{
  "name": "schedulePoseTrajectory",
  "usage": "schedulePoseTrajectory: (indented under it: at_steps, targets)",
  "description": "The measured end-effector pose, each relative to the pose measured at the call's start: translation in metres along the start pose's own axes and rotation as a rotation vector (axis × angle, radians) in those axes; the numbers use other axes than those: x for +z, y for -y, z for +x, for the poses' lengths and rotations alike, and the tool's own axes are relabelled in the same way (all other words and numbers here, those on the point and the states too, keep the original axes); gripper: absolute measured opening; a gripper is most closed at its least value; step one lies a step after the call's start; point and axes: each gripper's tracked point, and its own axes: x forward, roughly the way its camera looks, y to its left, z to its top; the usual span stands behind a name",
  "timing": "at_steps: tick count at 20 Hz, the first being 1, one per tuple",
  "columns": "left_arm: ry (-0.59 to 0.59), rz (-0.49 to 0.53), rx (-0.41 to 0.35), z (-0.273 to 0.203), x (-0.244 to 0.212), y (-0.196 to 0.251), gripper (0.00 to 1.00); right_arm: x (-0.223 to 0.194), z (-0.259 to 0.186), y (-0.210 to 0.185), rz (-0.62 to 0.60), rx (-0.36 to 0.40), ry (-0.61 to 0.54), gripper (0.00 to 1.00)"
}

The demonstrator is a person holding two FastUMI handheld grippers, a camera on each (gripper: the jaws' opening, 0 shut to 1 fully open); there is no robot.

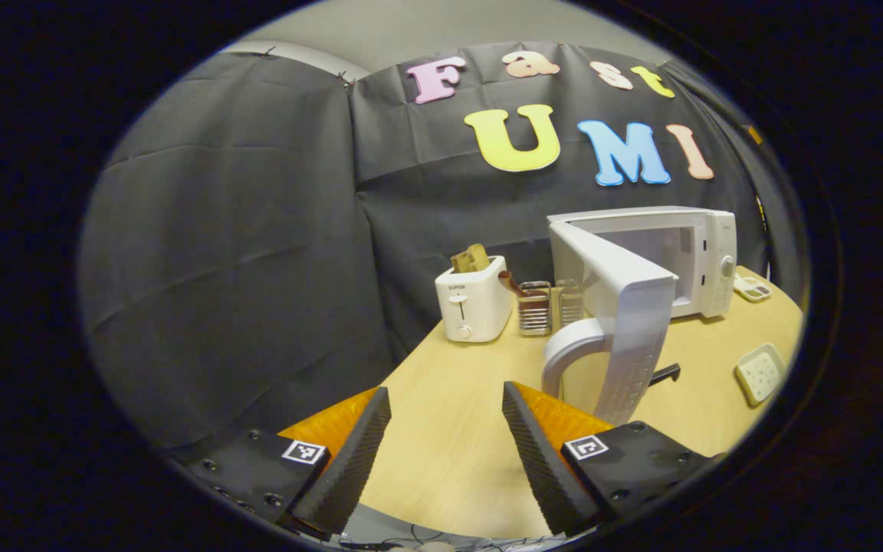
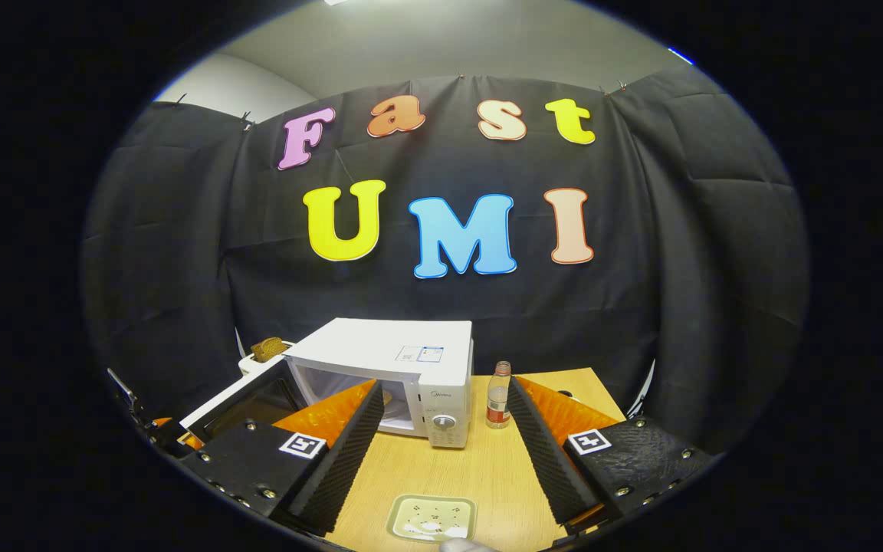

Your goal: Open the microwave oven with the left hand, put the food in, and close the microwave oven.

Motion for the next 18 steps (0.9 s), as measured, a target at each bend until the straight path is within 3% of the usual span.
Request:
schedulePoseTrajectory:
  at_steps: [4,7,8,15,18]
  targets:
    - [0.0,0.005,-0.022,-0.002,0.001,0.012,0.94,-0.004,-0.001,0.005,0.005,-0.009,-0.012,0.99]
    - [-0.002,0.017,-0.046,-0.005,0.002,0.025,0.94,-0.008,0.0,0.007,0.008,-0.011,-0.023,0.95]
    - [0.002,0.015,-0.056,-0.006,0.003,0.032,0.94,-0.011,0.0,0.008,0.008,-0.011,-0.03,0.99]
    - [0.023,0.026,-0.212,-0.015,0.016,0.117,0.94,-0.019,0.0,0.013,0.03,-0.013,-0.068,0.95]
    - [0.035,0.036,-0.282,-0.02,0.025,0.159,0.94,-0.02,-0.002,0.02,0.035,-0.02,-0.074,0.99]
